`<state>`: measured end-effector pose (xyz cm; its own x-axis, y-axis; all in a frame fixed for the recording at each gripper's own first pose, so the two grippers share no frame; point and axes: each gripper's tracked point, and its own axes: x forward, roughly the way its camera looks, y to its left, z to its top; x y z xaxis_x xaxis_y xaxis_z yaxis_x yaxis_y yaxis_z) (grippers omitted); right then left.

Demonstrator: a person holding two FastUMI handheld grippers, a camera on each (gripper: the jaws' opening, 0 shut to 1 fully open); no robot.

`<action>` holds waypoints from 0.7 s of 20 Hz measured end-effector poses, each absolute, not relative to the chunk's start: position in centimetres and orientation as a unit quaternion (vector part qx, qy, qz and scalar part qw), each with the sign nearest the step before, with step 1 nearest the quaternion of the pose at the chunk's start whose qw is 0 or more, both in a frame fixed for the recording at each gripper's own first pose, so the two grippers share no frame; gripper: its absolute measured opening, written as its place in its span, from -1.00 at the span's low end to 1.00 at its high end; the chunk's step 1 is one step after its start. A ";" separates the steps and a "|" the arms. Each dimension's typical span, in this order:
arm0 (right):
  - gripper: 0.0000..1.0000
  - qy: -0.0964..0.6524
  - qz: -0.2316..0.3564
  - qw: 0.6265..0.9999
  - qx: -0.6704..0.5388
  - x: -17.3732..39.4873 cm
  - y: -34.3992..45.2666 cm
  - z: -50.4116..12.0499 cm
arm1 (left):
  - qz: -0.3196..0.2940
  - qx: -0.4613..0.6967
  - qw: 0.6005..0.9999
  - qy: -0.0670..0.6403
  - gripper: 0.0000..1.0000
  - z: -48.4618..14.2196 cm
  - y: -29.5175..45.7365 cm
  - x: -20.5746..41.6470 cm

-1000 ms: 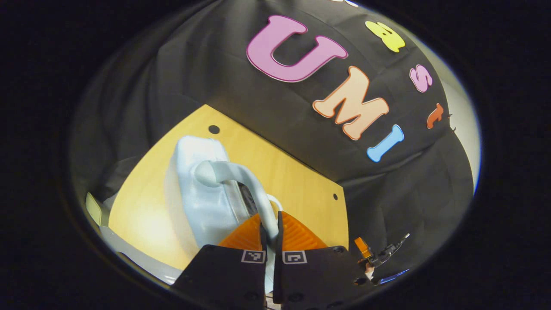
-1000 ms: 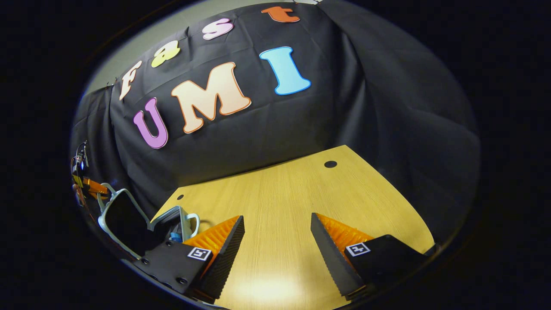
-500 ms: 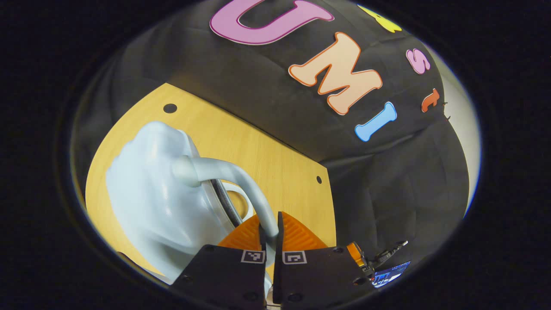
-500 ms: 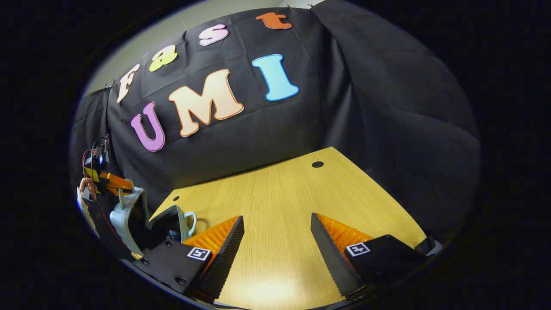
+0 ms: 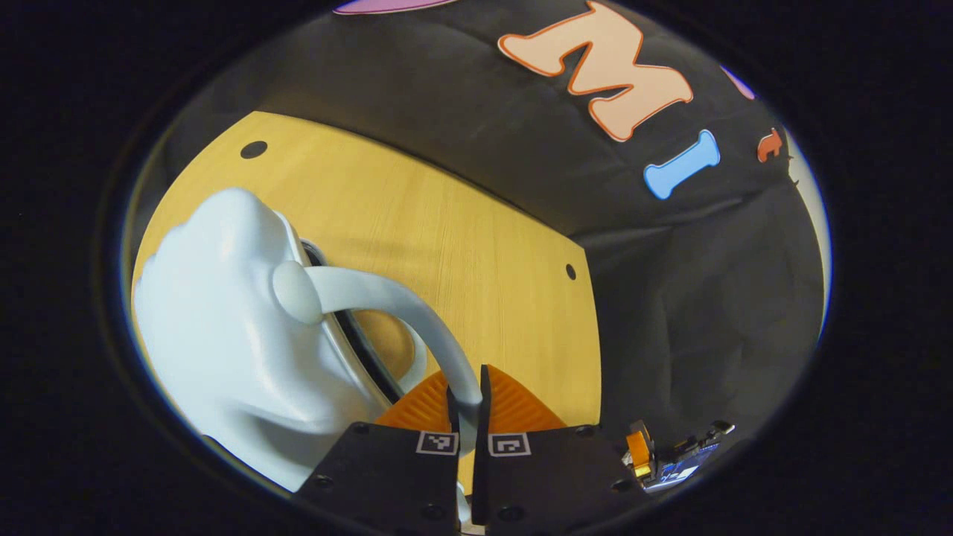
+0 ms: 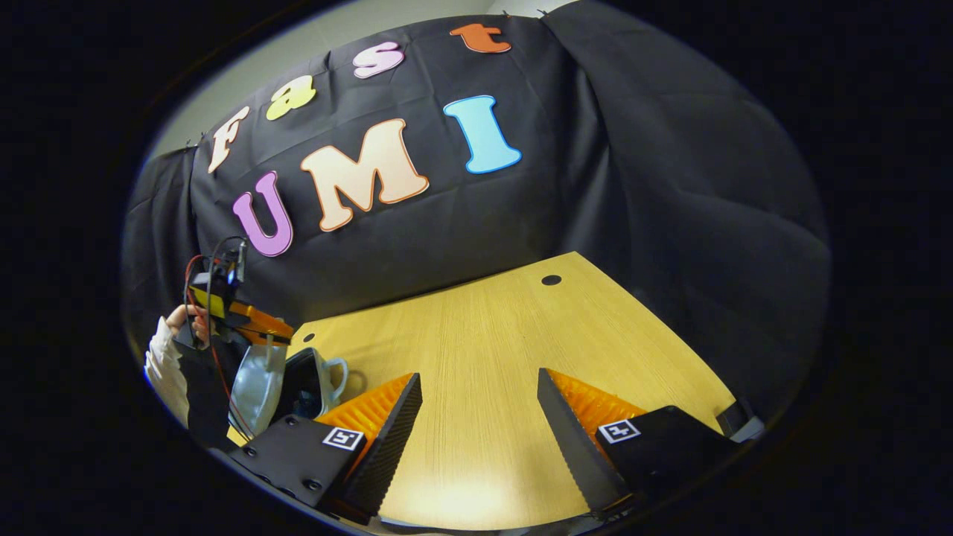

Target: First open the suitcase, pack the skin care products into it, and then close the suitcase.

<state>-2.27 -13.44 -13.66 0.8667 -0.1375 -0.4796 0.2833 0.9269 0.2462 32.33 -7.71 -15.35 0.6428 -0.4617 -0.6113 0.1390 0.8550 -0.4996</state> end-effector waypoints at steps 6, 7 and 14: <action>0.96 0.237 -0.105 0.954 0.152 -2.5 -13.6 -13.6 | -0.151 -0.199 0.869 0.428 -0.99 -20.0 -8.7 34.6; 0.97 0.236 -0.106 0.954 0.151 -2.5 -13.9 -13.6 | -0.148 -0.197 0.867 0.434 -0.99 -20.5 -8.8 34.7; 0.87 0.224 -0.109 0.956 0.153 -2.2 -16.2 -13.1 | -0.105 -0.173 0.868 0.453 -0.94 -22.1 -8.5 35.5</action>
<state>-2.22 -16.20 -13.11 0.8760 -0.1399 -0.4617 0.2771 0.9293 0.2442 35.53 -8.52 -22.06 0.5678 -0.3390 -0.7501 0.0252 0.9180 -0.3958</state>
